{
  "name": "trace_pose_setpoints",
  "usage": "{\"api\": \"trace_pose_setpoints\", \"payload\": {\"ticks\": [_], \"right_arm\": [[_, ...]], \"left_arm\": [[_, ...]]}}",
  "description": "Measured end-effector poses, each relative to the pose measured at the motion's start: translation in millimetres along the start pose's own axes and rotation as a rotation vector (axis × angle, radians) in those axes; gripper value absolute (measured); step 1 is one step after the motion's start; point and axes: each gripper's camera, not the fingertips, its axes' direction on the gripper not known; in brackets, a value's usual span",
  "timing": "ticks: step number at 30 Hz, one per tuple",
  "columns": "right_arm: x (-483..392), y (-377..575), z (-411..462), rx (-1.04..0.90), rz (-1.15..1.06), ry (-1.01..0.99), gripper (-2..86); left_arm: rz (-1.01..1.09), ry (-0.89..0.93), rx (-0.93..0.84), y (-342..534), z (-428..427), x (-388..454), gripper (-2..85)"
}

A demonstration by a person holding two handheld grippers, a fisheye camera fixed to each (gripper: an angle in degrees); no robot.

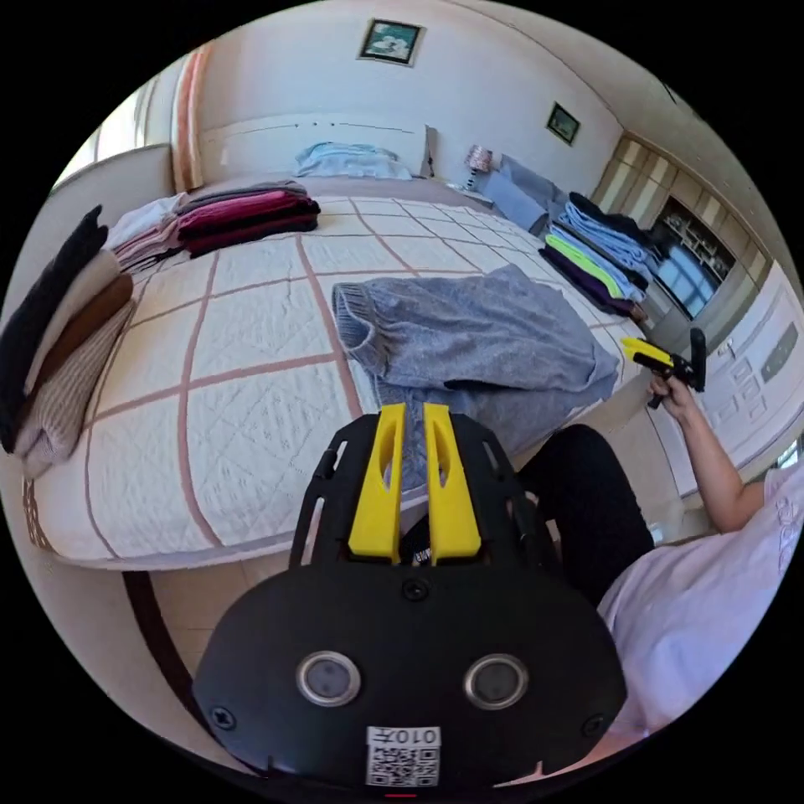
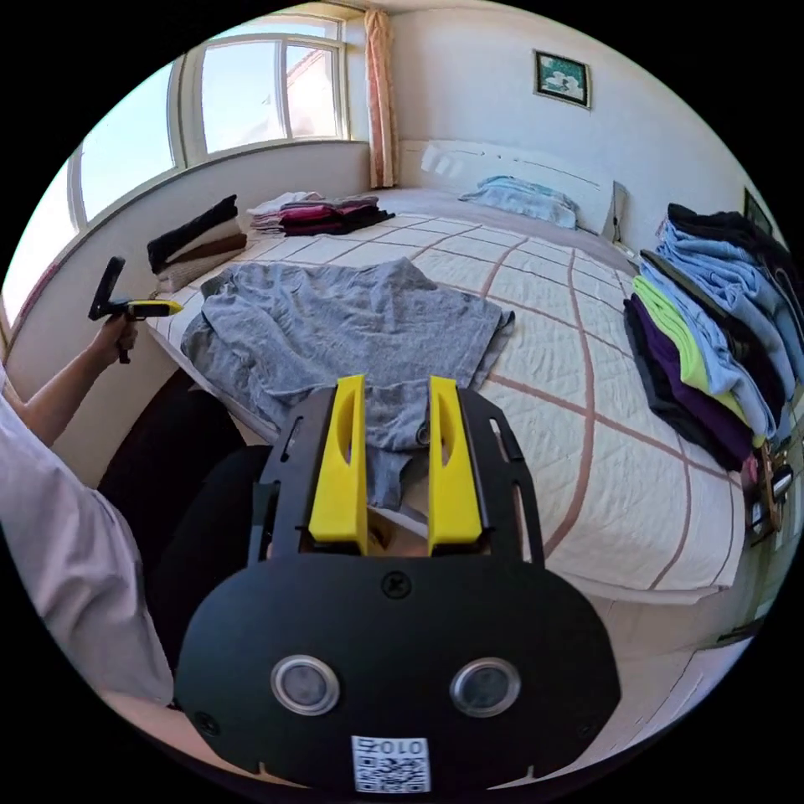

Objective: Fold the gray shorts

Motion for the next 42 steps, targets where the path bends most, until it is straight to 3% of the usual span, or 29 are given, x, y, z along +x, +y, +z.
{"api": "trace_pose_setpoints", "payload": {"ticks": [2,5,13,16,20,24,27,31,38,42], "right_arm": [[11,2,20,-0.025,0.131,-0.005,14.5],[5,-2,56,-0.137,0.118,-0.034,14.7],[-23,8,83,-0.225,0.03,0.031,15.0],[-23,8,70,-0.187,0.004,0.003,15.0],[-3,-14,46,-0.113,0.01,-0.042,14.8],[26,-60,45,-0.171,0.101,0.013,14.6],[20,-77,9,0.02,0.069,0.029,14.3],[9,-18,-5,0.165,0.088,0.0,13.8],[1,101,111,-0.052,0.219,-0.156,12.4],[-7,103,119,-0.022,0.213,-0.14,11.4]], "left_arm": [[-0.104,-0.02,0.057,6,-6,-10,6.0],[-0.268,-0.037,0.069,9,-7,-35,8.0],[-0.409,0.228,0.094,-1,8,-94,8.0],[-0.418,0.267,0.064,-6,13,-105,5.3],[-0.431,0.32,0.152,-14,-12,-117,3.3],[-0.46,0.5,0.222,-46,-27,-136,2.2],[-0.465,0.568,0.328,-50,-50,-137,1.8],[-0.414,0.587,0.377,-5,-75,-124,1.5],[-0.598,0.691,0.196,95,-6,-139,1.3],[-0.632,0.671,0.189,116,7,-145,1.2]]}}
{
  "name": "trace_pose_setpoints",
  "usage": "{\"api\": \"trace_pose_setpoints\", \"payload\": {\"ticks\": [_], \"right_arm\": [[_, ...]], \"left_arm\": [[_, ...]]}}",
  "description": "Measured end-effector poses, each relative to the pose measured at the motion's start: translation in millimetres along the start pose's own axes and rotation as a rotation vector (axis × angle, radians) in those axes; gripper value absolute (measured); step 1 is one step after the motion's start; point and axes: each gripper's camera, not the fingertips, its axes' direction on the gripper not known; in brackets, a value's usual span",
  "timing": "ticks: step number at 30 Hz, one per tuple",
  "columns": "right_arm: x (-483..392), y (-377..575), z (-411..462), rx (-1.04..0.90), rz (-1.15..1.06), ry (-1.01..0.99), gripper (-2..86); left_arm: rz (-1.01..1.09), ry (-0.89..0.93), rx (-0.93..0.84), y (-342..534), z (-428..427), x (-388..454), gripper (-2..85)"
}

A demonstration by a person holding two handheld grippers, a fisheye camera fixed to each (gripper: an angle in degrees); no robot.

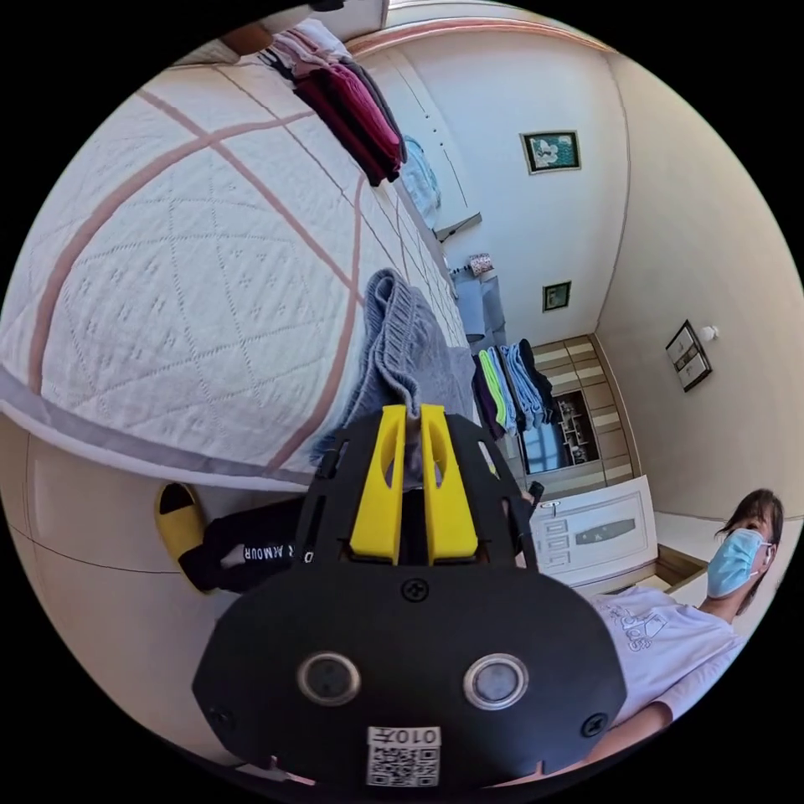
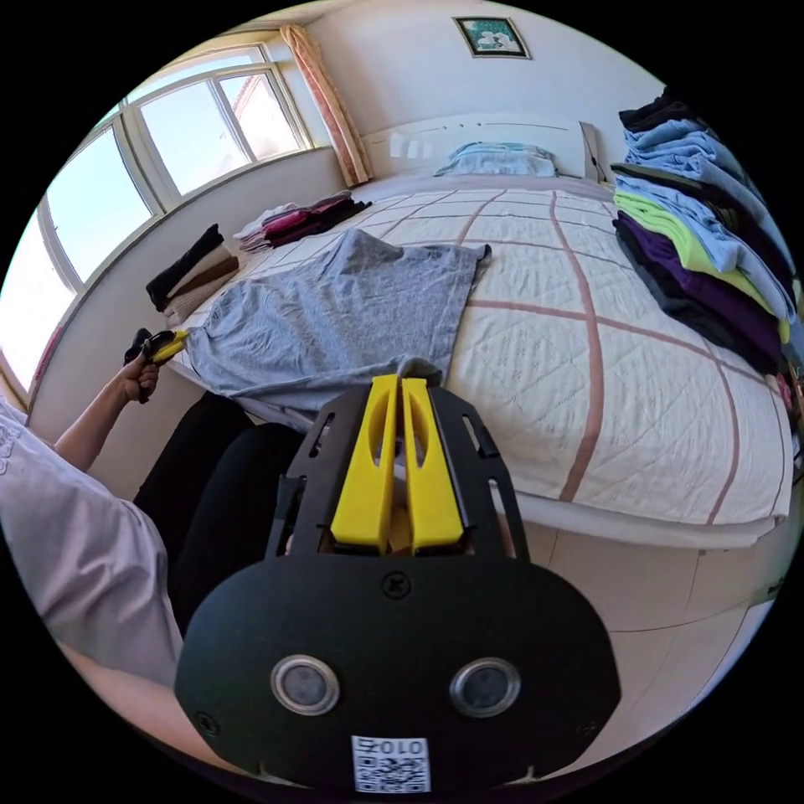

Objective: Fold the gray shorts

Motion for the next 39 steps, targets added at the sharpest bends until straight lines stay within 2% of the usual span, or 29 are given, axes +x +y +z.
{"api": "trace_pose_setpoints", "payload": {"ticks": [4,10,12,14,16,18,20,26,33,39], "right_arm": [[-4,-7,8,-0.016,-0.024,0.003,9.9],[-4,-78,-3,-0.009,0.006,0.055,7.0],[-12,-104,-27,0.107,0.003,0.091,5.9],[-32,-107,-70,0.395,-0.086,0.047,4.3],[-40,-95,-77,0.44,-0.103,0.079,2.9],[-41,-74,-57,0.377,-0.118,0.11,2.2],[-29,-36,-8,0.249,-0.093,0.026,1.7],[-17,5,78,0.033,-0.013,0.0,1.5],[-12,5,85,0.086,-0.034,-0.023,2.0],[-1,34,101,0.029,0.058,0.0,2.3]], "left_arm": [[0.034,-0.017,-0.004,0,-2,0,1.2],[0.075,0.138,0.083,-48,-4,36,1.4],[0.137,0.16,0.124,-69,-8,60,1.4],[0.191,0.172,0.164,-83,-15,79,1.4],[0.264,0.192,0.173,-85,-23,92,1.5],[0.283,0.198,0.142,-77,-26,86,1.5],[0.253,0.2,0.089,-62,-24,67,1.6],[0.036,0.154,-0.062,-14,0,-13,2.1],[0.027,0.156,-0.03,8,9,-29,4.1],[0.002,0.037,-0.002,36,-4,-23,7.4]]}}
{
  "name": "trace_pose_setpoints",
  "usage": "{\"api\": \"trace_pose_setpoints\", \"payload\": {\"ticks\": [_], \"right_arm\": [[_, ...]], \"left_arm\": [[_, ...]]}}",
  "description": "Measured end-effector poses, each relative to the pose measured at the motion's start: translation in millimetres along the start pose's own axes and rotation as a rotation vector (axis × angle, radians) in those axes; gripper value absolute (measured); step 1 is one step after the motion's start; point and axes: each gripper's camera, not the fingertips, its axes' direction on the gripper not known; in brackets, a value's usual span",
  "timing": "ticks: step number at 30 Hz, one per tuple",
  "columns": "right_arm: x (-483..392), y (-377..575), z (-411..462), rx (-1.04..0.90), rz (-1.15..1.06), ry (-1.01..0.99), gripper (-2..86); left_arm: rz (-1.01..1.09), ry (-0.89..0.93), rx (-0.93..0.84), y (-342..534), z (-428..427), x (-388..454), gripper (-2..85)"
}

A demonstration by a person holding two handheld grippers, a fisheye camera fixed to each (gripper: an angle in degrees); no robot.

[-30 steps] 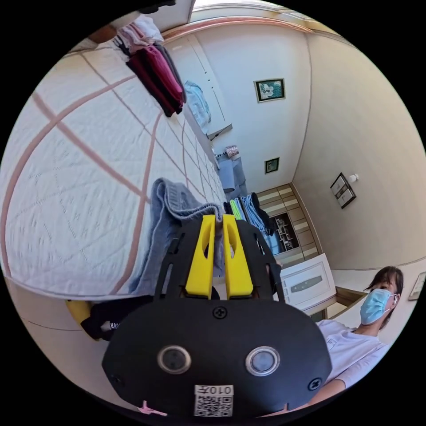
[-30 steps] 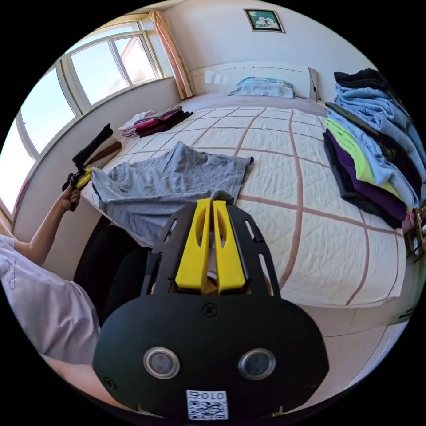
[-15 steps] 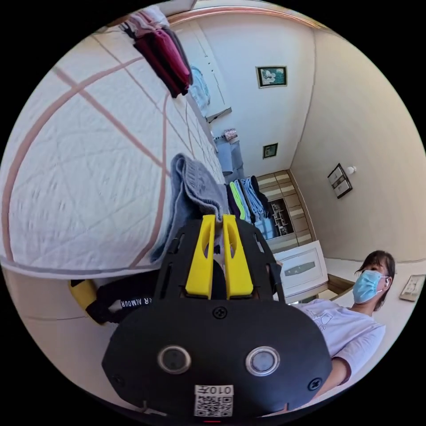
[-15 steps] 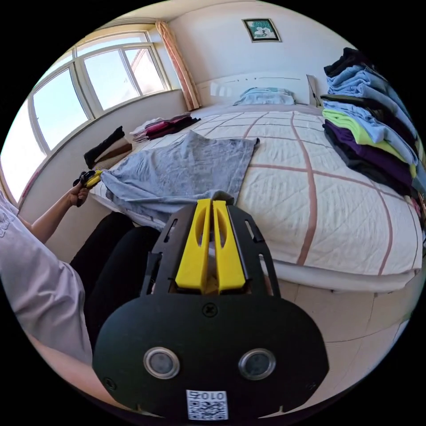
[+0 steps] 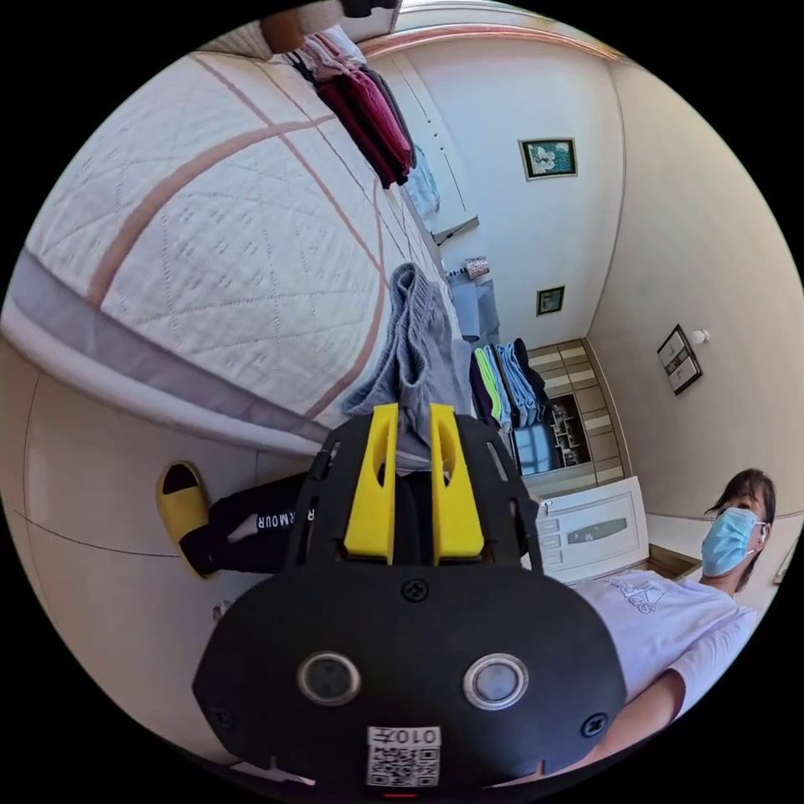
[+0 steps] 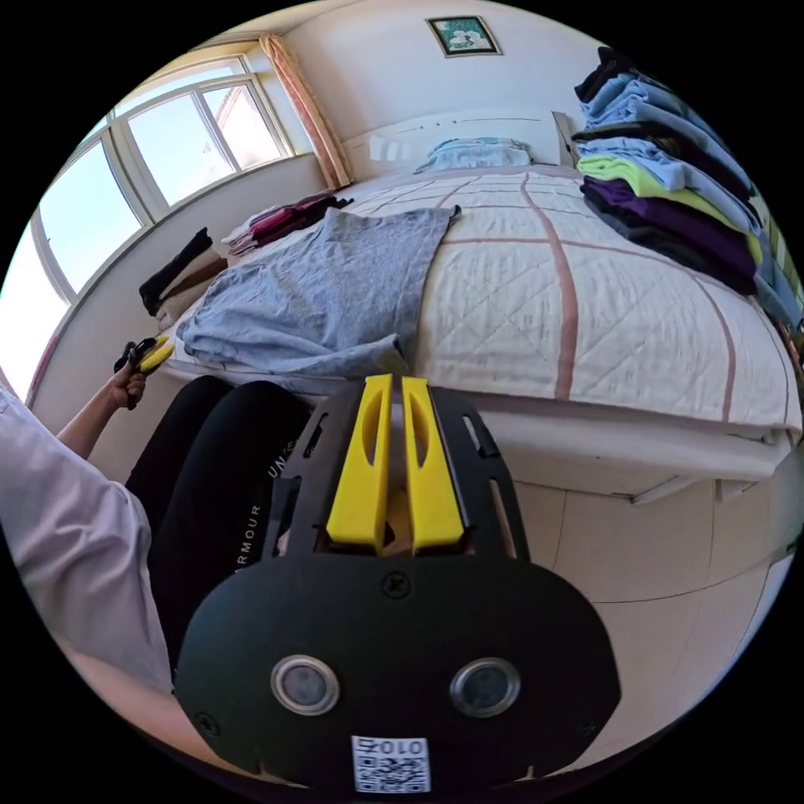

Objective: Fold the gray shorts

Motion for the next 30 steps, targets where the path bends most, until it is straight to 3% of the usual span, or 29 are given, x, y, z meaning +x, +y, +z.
{"api": "trace_pose_setpoints", "payload": {"ticks": [9,12,19,24,30], "right_arm": [[16,26,8,0.145,0.205,-0.08,1.7],[13,18,13,0.148,0.193,-0.091,1.7],[10,5,21,0.091,0.122,-0.111,1.8],[13,3,31,0.085,0.126,-0.207,2.8],[38,-11,48,0.124,0.308,-0.55,9.1]], "left_arm": [[-0.209,0.014,0.021,23,52,-13,14.5],[-0.221,0.05,0.064,21,73,-8,14.2],[-0.144,-0.101,0.043,3,80,34,8.0],[-0.159,0.017,0.096,11,75,39,5.8],[-0.072,0.225,0.138,-9,85,87,5.4]]}}
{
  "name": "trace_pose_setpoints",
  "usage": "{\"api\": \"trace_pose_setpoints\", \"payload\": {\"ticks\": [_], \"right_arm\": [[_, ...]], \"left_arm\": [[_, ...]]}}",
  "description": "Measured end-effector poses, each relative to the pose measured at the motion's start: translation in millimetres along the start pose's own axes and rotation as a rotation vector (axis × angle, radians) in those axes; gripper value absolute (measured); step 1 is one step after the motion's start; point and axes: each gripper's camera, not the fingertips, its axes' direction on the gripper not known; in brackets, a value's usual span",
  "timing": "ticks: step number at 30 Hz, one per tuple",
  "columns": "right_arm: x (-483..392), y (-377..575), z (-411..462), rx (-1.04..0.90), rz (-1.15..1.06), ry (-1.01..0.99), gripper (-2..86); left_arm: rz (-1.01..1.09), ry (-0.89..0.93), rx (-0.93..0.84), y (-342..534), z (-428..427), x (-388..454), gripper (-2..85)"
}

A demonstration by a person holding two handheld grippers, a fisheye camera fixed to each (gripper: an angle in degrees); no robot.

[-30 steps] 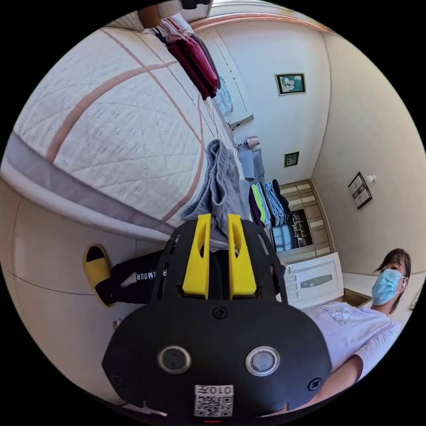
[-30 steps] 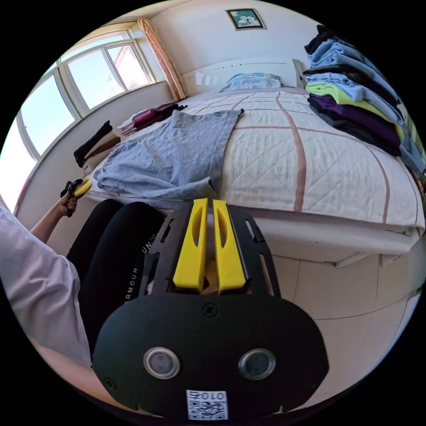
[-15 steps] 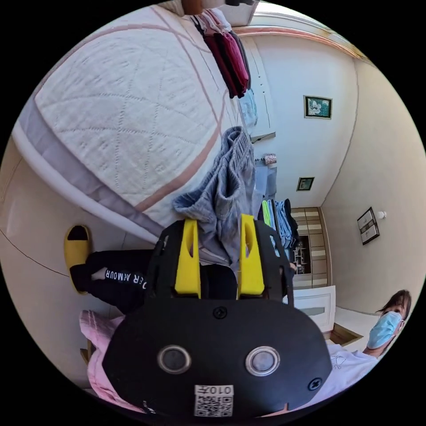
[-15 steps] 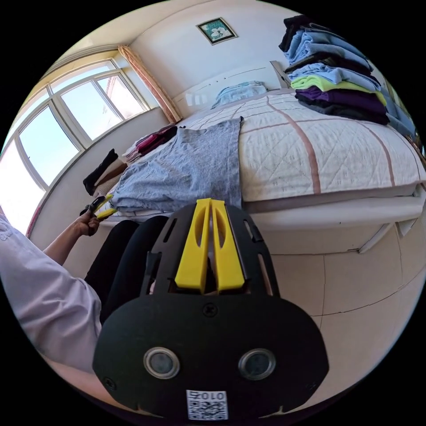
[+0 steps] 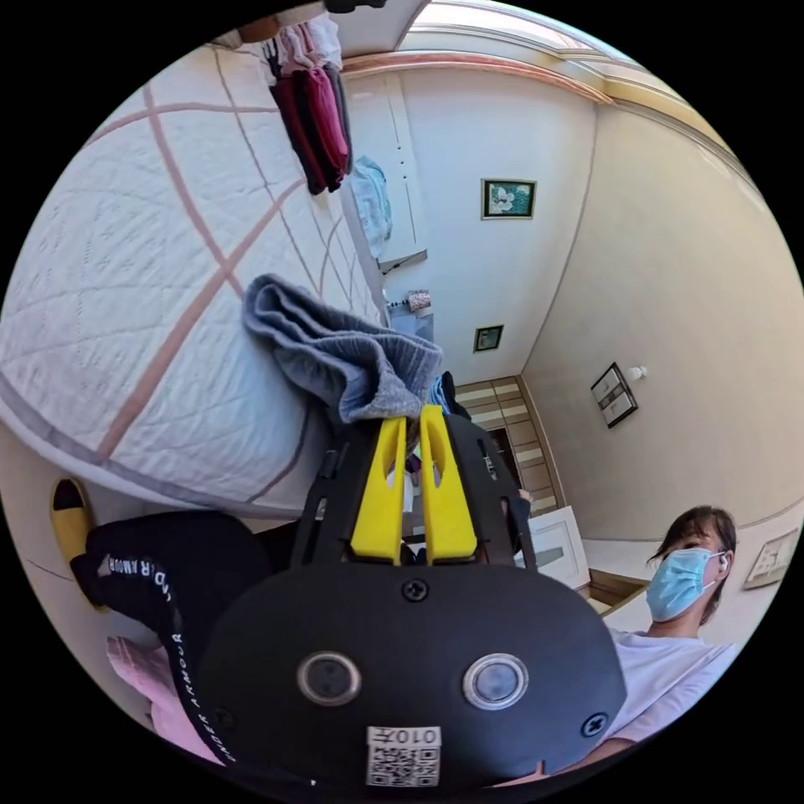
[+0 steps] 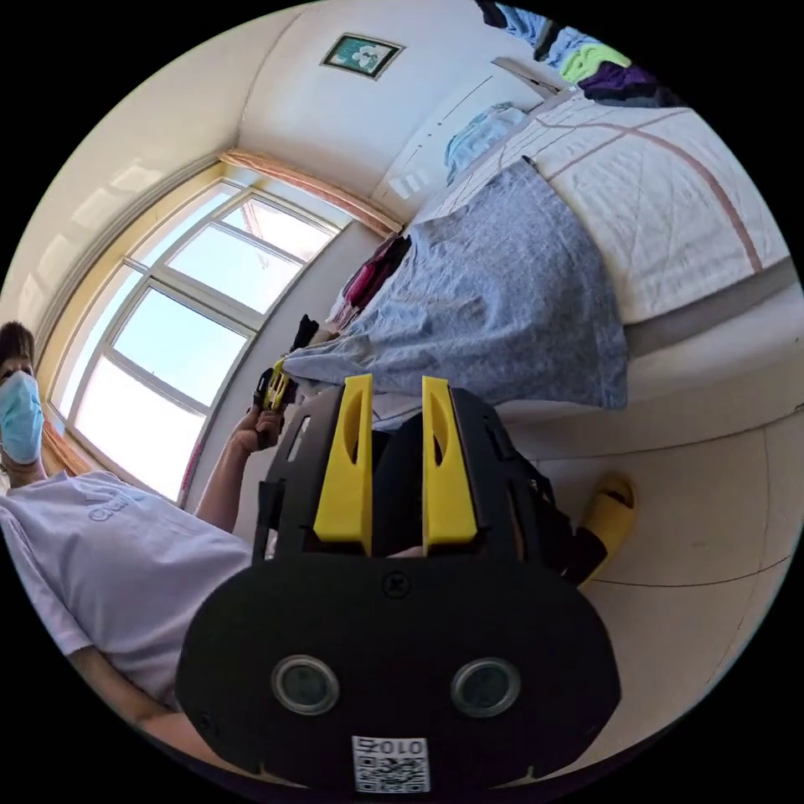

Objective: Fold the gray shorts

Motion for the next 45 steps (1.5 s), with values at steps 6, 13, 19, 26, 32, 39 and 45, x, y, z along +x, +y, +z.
{"api": "trace_pose_setpoints", "payload": {"ticks": [6,13,19,26,32,39,45], "right_arm": [[19,-15,43,0.025,0.122,-0.407,16.2],[34,-46,96,0.048,0.207,-0.537,19.5],[64,-55,76,0.427,0.333,-0.621,17.3],[99,-33,38,0.607,0.425,-0.515,12.2],[87,-54,41,0.689,0.429,-0.493,6.3],[62,-71,-4,0.672,0.421,-0.357,3.1],[29,-102,-43,0.525,0.417,-0.264,3.3]], "left_arm": [[0.103,0.131,-0.047,-31,44,57,5.1],[0.159,0.168,-0.094,-41,74,99,5.1],[0.162,0.205,-0.073,-45,73,113,5.3],[0.185,0.226,-0.028,-56,60,123,5.4],[0.156,0.261,-0.026,-58,67,120,5.2],[0.212,0.109,-0.008,-75,34,124,4.5],[0.17,0.118,0.029,-76,14,104,4.2]]}}
